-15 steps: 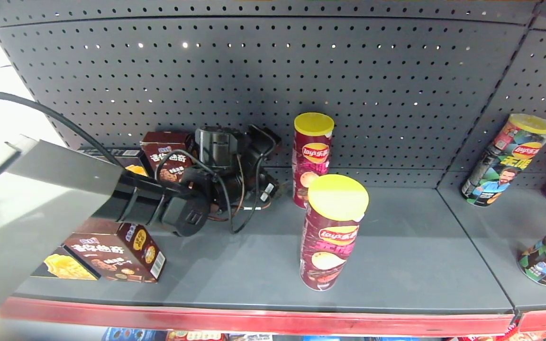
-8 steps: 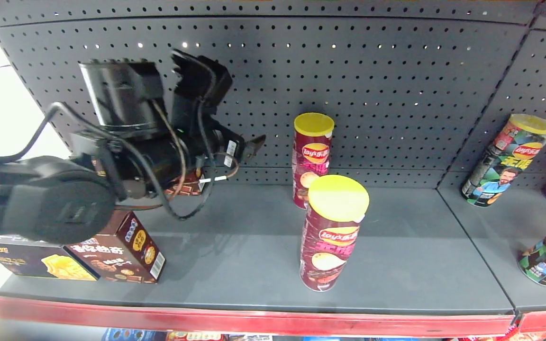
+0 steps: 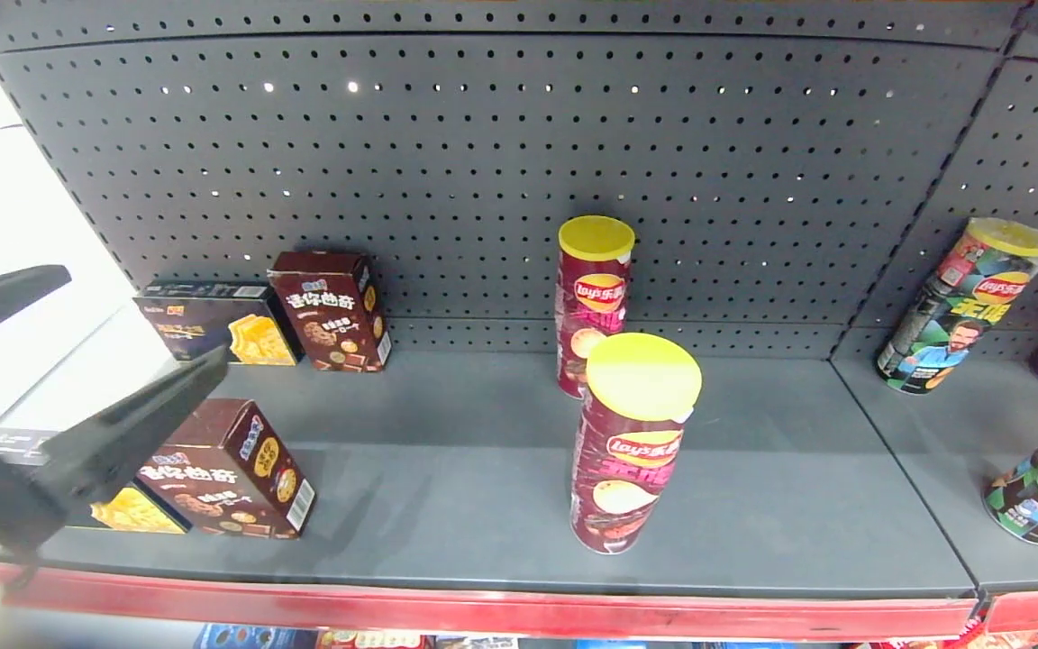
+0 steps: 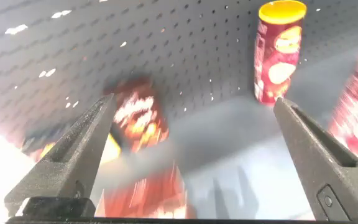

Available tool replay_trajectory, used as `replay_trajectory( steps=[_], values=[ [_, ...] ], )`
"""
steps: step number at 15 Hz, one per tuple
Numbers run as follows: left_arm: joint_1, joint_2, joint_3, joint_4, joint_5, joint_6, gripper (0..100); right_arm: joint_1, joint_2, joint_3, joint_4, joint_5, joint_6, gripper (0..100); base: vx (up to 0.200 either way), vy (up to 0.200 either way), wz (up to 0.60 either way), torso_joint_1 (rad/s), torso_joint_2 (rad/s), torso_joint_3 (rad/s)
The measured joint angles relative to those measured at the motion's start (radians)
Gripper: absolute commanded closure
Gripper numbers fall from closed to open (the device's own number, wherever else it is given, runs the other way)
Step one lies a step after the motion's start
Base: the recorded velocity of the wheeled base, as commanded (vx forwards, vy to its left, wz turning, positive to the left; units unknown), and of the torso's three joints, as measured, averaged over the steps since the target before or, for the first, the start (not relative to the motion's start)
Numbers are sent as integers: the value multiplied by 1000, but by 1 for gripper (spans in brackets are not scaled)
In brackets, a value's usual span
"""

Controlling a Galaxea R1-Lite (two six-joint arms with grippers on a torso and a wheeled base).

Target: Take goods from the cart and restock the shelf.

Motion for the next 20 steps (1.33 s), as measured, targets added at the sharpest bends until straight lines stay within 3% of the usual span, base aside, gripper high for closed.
replay_trajectory(
  steps=[3,5,7,9,10,14,16,20],
  values=[
    [89,-335,132,203,1,-28,0,0,0,0,0,0,0,0,0,0,0,0,0,0],
    [240,-520,241,282,-26,-60,0,0,0,0,0,0,0,0,0,0,0,0,0,0],
    [410,-655,387,298,-167,-94,0,0,0,0,0,0,0,0,0,0,0,0,0,0],
    [489,-776,478,367,-264,-124,0,0,0,0,0,0,0,0,0,0,0,0,0,0],
    [506,-823,504,444,-289,-135,0,0,0,0,0,0,0,0,0,0,0,0,0,0],
    [520,-900,530,434,-312,-161,0,0,0,0,0,0,0,0,0,0,0,0,0,0],
    [520,-911,532,436,-355,-169,0,0,0,0,0,0,0,0,0,0,0,0,0,0],
    [520,-915,532,446,-283,-171,0,0,0,0,0,0,0,0,0,0,0,0,0,0]
  ],
)
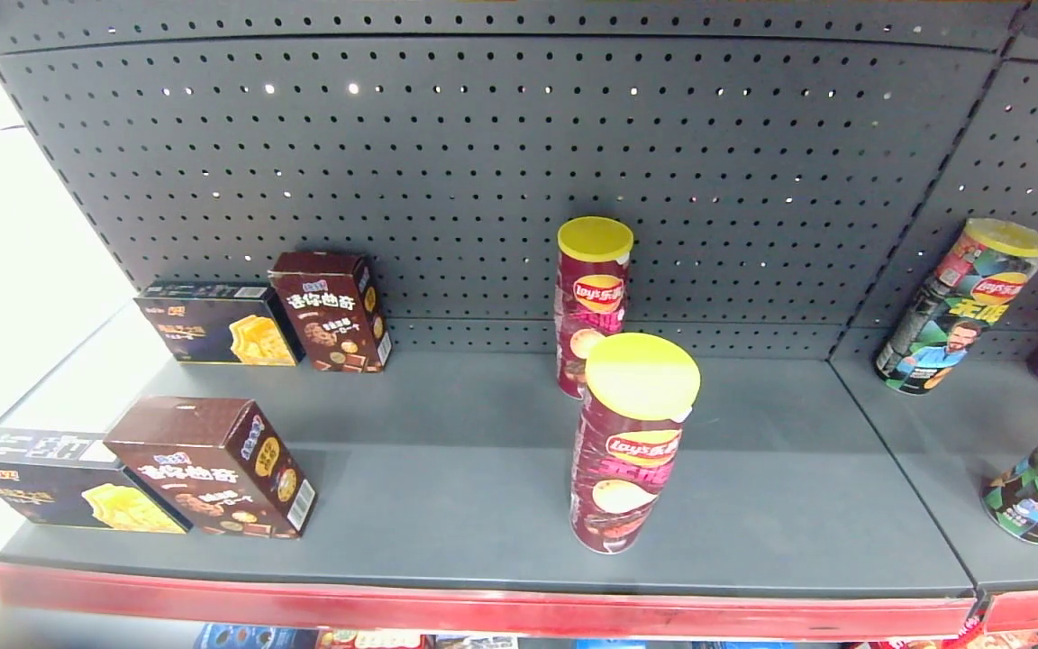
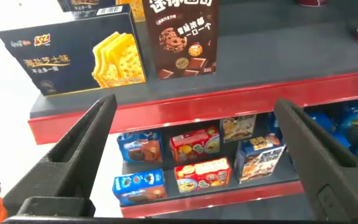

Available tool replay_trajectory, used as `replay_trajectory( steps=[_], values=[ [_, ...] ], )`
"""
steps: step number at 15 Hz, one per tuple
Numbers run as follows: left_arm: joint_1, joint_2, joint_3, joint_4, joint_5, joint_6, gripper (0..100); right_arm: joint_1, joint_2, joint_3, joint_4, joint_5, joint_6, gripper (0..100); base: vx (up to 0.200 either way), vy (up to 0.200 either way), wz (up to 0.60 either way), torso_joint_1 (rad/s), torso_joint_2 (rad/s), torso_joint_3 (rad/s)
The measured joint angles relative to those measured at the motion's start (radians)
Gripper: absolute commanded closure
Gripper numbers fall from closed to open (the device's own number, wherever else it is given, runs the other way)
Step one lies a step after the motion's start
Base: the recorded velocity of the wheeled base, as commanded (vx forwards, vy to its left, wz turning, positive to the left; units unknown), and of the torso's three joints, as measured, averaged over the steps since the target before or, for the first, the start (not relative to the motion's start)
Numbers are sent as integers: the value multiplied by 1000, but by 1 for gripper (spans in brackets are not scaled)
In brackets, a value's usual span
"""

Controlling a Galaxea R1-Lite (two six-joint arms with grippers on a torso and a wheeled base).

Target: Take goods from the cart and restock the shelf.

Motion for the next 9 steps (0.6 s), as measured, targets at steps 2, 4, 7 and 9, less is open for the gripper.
replay_trajectory(
  steps=[2,4,7,9],
  values=[
    [1,0,0,-1,18,-2,0,0,0,0,0,0,0,0,0,0,0,0,0,0],
    [0,0,-1,0,17,-31,0,0,0,0,1,7,-2,0,0,0,0,0,0,0],
    [0,0,-1,1,1,-39,0,0,19,-43,1,8,4,0,0,0,0,0,0,0],
    [-1,0,-1,1,-19,-37,0,0,118,-154,-2,22,40,0,0,0,0,0,0,0]
  ],
)
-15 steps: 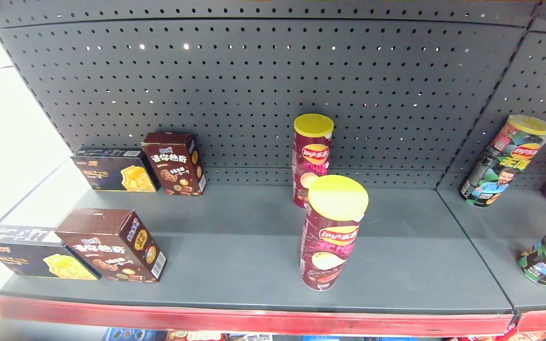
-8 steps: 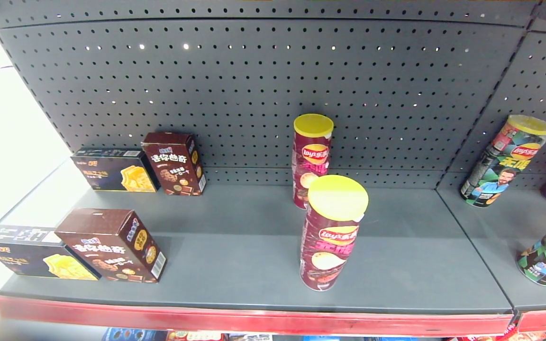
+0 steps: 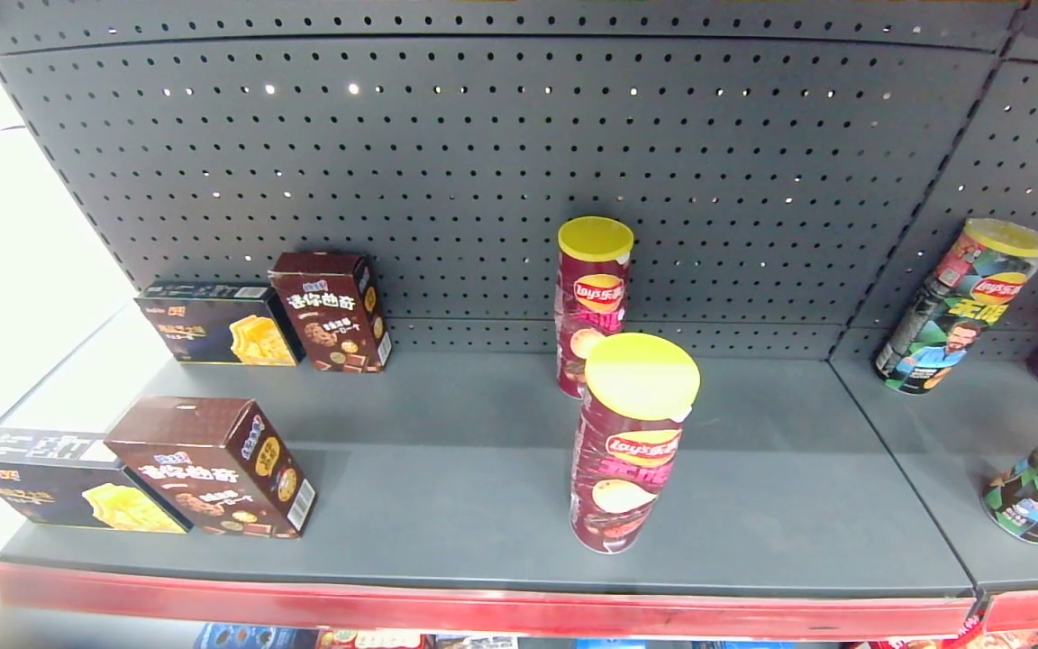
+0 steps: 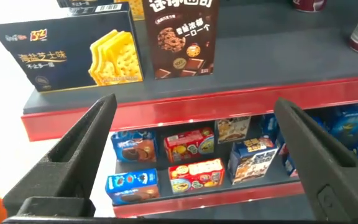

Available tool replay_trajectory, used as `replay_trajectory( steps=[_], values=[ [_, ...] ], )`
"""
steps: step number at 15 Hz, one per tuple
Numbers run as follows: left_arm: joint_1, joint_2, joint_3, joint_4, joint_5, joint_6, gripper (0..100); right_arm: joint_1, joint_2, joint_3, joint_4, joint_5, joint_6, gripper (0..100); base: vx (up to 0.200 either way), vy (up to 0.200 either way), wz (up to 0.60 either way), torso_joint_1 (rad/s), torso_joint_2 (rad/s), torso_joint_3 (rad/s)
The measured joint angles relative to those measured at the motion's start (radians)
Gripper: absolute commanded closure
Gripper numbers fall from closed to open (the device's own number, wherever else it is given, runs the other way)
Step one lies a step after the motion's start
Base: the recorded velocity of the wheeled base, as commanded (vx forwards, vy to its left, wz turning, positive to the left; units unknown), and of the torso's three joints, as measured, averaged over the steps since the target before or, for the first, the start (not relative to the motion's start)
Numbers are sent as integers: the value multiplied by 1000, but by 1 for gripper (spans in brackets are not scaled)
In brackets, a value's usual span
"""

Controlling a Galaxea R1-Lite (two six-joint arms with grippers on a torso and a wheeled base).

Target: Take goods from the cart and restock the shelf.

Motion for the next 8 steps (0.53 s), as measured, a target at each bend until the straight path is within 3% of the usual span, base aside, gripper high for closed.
replay_trajectory(
  steps=[4,8],
  values=[
    [-5,0,-1,1,-18,2,0,36,396,-193,-51,63,26,0,0,0,0,0,0,0],
    [-3,1,-1,1,-18,0,0,93,790,-290,-169,86,-60,0,0,0,0,0,0,0]
  ],
)
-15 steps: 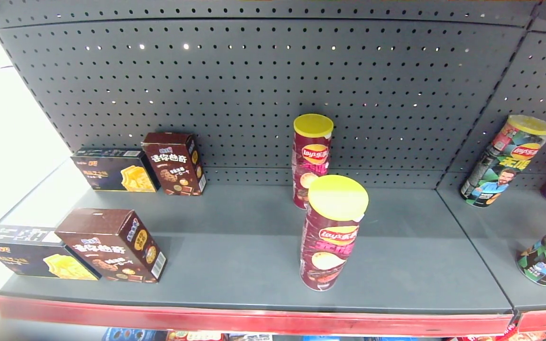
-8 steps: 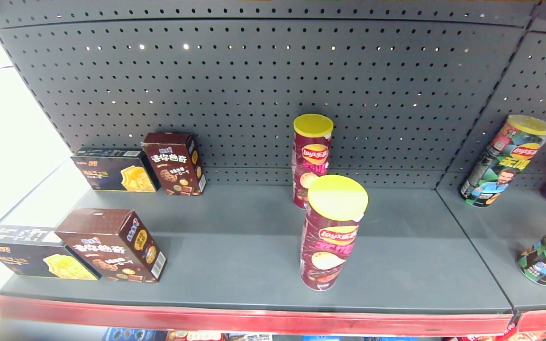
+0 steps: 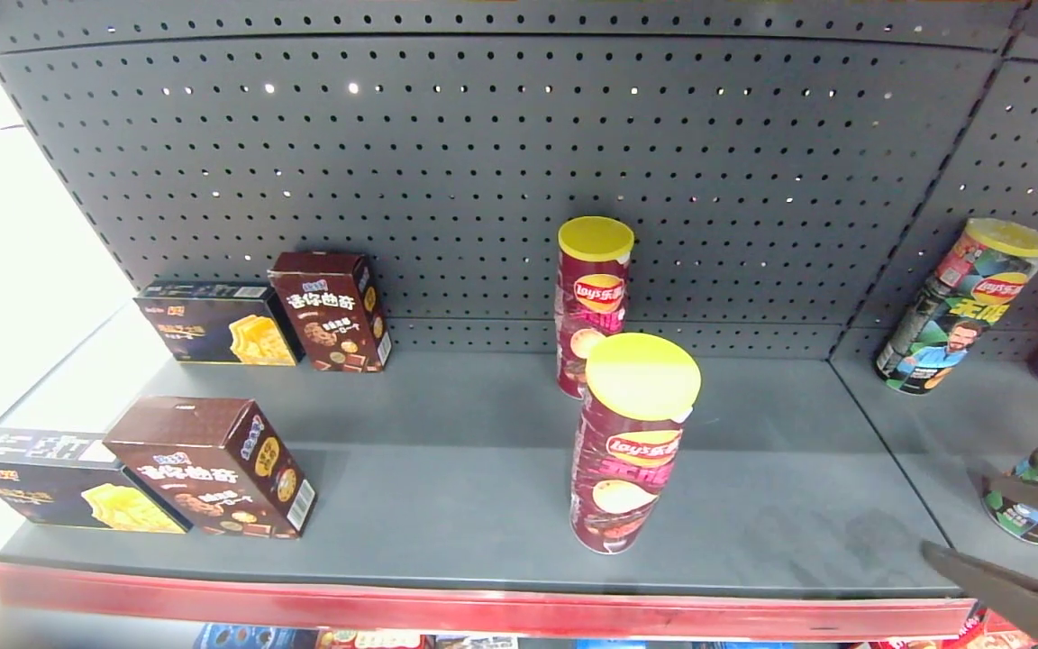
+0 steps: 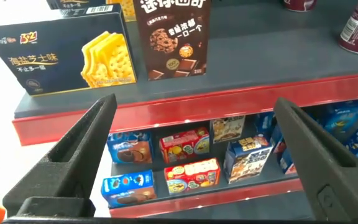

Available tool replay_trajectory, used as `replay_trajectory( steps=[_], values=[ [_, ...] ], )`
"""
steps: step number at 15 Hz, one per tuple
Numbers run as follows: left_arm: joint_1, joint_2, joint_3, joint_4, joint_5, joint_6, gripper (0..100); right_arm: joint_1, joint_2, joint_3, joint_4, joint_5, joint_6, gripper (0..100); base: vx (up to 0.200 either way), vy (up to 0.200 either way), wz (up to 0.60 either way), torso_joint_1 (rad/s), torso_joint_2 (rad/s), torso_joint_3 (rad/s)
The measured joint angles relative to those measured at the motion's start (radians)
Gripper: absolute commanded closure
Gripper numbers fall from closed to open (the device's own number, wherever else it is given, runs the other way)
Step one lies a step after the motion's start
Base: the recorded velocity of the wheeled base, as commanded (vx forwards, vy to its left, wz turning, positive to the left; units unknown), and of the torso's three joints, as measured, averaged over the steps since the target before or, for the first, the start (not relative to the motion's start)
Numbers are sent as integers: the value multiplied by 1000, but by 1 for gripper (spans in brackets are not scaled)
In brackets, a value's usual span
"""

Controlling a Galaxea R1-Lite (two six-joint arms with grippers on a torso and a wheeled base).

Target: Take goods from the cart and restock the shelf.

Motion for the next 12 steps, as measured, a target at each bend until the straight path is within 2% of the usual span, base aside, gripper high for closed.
replay_trajectory(
  steps=[4,9,12],
  values=[
    [1,0,1,-1,2,-6,0,69,267,-90,-31,6,-44,0,0,0,0,0,0,0],
    [1,0,1,-7,8,-58,0,166,476,-206,-34,-7,-50,0,0,0,0,0,0,0],
    [1,1,1,-6,2,-70,0,177,545,-259,-34,-9,-49,0,0,0,0,0,0,0]
  ],
)
